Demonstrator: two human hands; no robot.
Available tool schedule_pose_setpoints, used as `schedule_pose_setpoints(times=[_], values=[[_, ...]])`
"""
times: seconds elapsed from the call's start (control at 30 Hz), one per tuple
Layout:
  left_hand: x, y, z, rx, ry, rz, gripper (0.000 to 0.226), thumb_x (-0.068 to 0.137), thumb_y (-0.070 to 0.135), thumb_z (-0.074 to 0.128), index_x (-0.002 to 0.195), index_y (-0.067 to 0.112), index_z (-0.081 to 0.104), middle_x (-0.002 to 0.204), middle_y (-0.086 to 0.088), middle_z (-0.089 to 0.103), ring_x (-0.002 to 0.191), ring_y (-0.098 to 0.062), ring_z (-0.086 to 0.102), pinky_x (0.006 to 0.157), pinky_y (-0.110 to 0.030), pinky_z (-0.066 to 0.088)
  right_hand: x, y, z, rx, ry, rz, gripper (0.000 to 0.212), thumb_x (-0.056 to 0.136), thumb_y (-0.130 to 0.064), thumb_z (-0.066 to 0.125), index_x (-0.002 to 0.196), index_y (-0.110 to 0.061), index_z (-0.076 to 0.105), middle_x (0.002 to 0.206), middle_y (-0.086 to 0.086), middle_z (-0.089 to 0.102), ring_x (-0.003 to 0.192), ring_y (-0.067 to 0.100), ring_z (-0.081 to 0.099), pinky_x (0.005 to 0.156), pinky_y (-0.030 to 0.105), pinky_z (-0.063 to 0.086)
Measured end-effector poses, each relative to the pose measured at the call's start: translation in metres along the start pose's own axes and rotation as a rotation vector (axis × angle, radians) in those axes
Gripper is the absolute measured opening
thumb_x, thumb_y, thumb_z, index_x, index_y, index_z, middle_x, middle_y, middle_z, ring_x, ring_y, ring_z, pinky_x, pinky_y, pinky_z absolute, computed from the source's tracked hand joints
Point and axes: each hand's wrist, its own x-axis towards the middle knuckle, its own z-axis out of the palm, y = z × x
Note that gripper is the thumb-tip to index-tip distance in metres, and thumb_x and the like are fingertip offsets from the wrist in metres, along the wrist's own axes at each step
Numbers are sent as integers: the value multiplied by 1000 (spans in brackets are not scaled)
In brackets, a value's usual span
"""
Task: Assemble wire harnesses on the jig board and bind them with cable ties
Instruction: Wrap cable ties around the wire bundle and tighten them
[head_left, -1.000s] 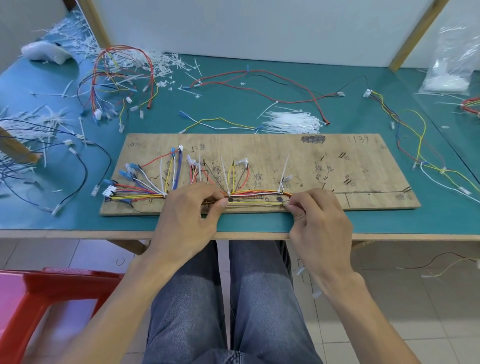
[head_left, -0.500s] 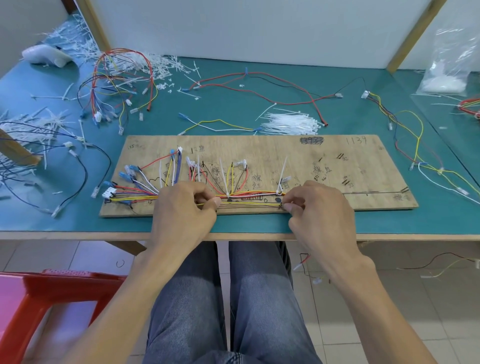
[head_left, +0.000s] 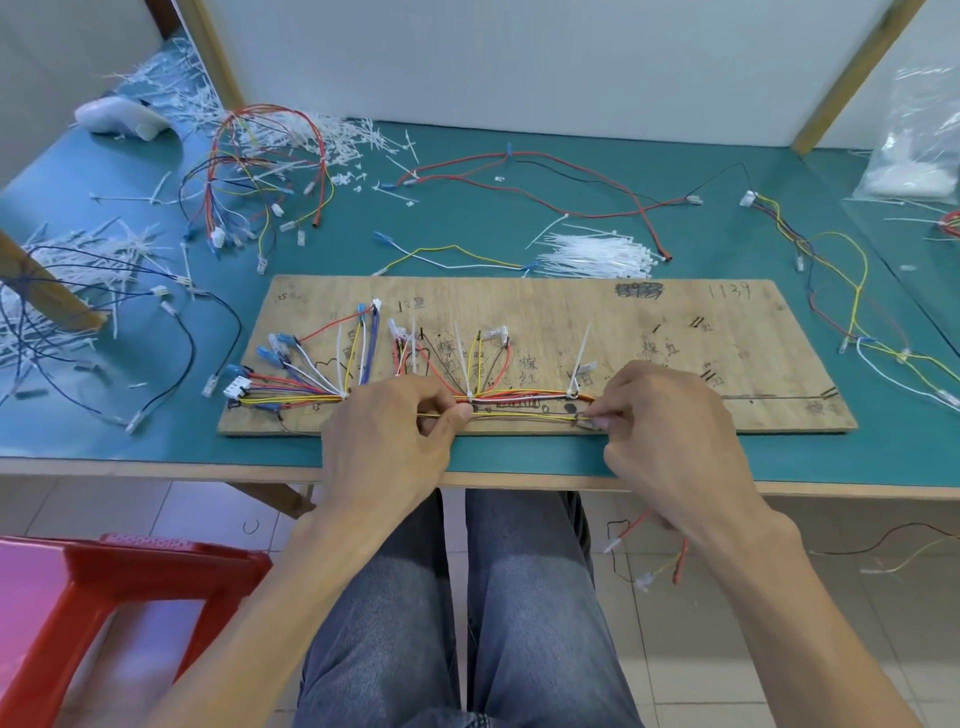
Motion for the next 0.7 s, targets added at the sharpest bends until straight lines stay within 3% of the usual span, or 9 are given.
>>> schedule_pose_setpoints(times=[0.17,0.23,0.4,0.43,0.53,0.7], values=[[3,-5,-1,-27,-48,5,16,89,49,76,80,37,70,71,20,66,70,-4,57,61,-28,40,-5,-2,3,78,-8,-102,18,93,-17,69,102,-19,84,102,-13,70,87,16,68,80,39,58],[2,-5,-2,-33,-55,7,16,90,46,76,80,36,70,72,20,66,70,1,56,59,-26,37,-6,1,3,118,-5,-105,14,94,-17,75,105,-18,84,99,-10,71,82,11,64,79,31,55],[2,-8,-2,-37,-62,7,14,91,39,75,81,32,69,72,18,68,70,-8,60,63,-31,49,-6,2,11,158,12,-82,17,95,-6,75,108,-14,83,101,-2,73,87,11,61,77,19,45],[3,-7,-2,-23,-62,3,13,92,38,74,81,32,69,72,18,67,70,-10,60,63,-31,48,-7,1,12,156,19,-89,19,95,-3,74,109,-13,83,102,-1,74,89,14,63,79,20,48],[3,-5,-2,51,-84,16,14,92,36,72,81,33,64,73,17,66,71,-18,60,61,-33,46,-9,0,14,152,39,-120,23,93,2,73,110,-11,82,100,3,75,93,25,69,84,40,57],[0,-6,-3,133,-109,91,17,95,30,65,83,32,53,71,14,61,69,-18,55,57,-33,37,-9,3,18,159,93,-129,22,87,6,78,100,-12,82,91,2,75,88,27,69,77,45,58]])
